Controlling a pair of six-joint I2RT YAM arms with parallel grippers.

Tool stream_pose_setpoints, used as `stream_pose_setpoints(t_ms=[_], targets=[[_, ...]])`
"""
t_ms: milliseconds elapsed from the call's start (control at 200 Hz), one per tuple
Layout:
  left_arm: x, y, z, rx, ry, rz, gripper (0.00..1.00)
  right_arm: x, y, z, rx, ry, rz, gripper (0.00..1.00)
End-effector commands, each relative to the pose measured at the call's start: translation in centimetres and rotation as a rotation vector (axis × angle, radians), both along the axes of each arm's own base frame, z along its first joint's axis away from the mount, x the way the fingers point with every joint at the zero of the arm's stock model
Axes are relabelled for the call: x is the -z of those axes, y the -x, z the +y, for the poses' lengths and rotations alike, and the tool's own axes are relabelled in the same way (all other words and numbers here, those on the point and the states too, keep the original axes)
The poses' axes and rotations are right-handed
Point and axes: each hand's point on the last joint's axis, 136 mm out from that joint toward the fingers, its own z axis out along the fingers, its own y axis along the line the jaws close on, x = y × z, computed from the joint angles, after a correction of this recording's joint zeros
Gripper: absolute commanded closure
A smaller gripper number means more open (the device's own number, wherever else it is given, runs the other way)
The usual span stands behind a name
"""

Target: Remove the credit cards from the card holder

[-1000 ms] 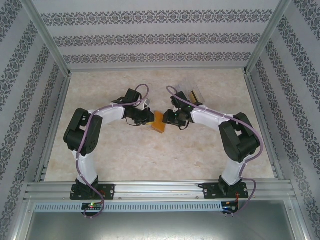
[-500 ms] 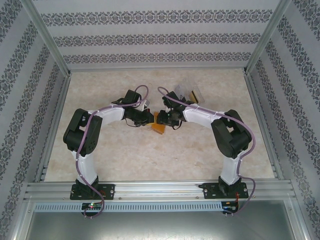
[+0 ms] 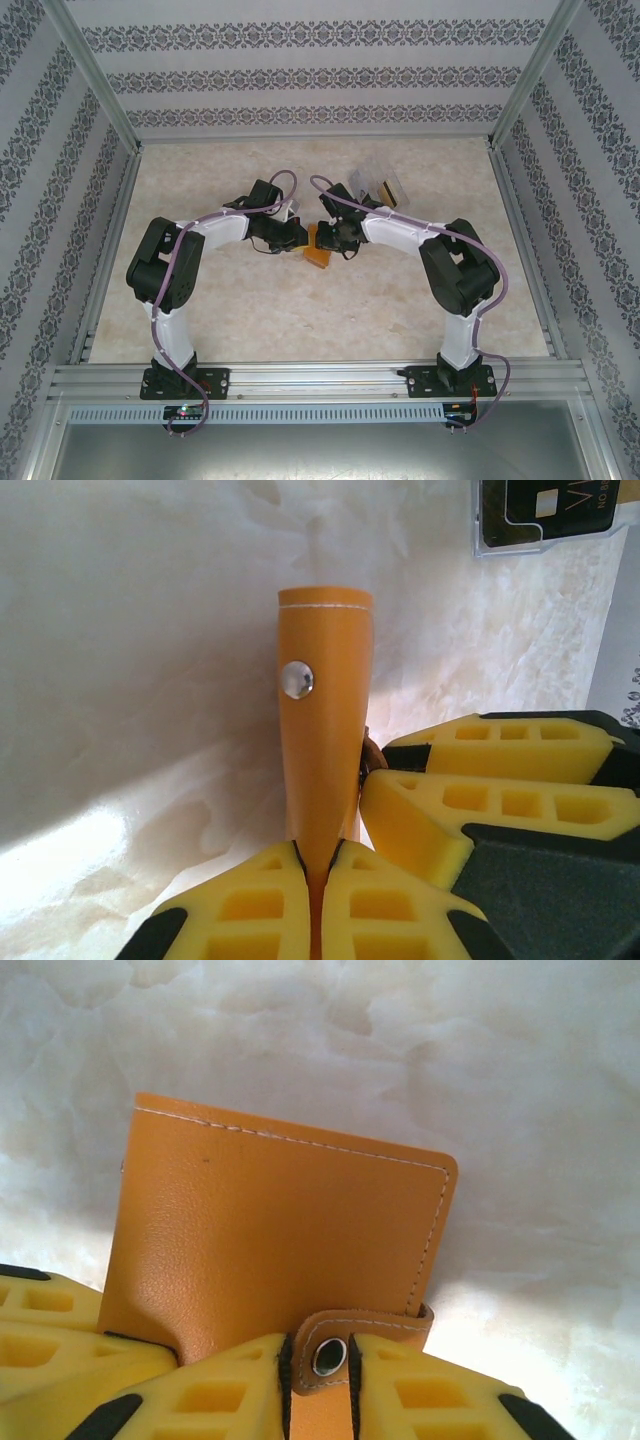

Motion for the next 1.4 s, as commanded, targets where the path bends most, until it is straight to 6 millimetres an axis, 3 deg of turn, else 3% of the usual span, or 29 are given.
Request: stream_pose_setpoints(t_ms=[0,190,420,599,709,799,869,1179,1334,1399], targets=[[-1.7,-0.4,0.4,-0.002,-0.008,-0.052,1.00,0.8,0.2,-3.5,0.074,0.152,-0.003,0.78],[-1.4,-0.5,0.5,-0.007,-0.016,-0.047,1.00,1.3,0.4,-4.4,0.101,0.169,0.007,0.86],[-1.2,-0.5,0.5,-0.006,-0.021,-0.043,1.00,1.5,0.5,-5.3,0.126,0.200,0.008,0.86],[-1.1,-0.5,0.7,-0.016,-0.036,-0.036,1.00,0.8,0.2,-4.9,0.120,0.167,-0.011,0.81],[-1.3,-0.4,1.0,-0.022,-0.057,-0.024,0.76,0.6,-0.2,-4.0,0.100,0.104,-0.010,0.75],[-2.2,-0.6,1.1,-0.025,-0.063,-0.033,0.51,1.0,-0.2,-3.6,0.088,0.095,0.010,0.75],[-2.7,-0.7,1.8,-0.034,-0.108,-0.052,0.40,1.3,-0.2,-3.4,0.087,0.095,0.019,0.75],[-3.5,-1.8,6.8,-0.182,-0.258,-0.093,0.15,1.4,-0.1,-3.0,0.088,0.064,0.034,0.75],[-4.4,-1.8,9.1,-0.240,-0.289,-0.134,0.00,0.9,-0.2,-3.0,0.072,0.077,0.018,0.84],[-4.9,-1.7,10.3,-0.269,-0.303,-0.150,0.01,0.0,-0.3,-2.8,0.059,0.075,-0.013,0.88]])
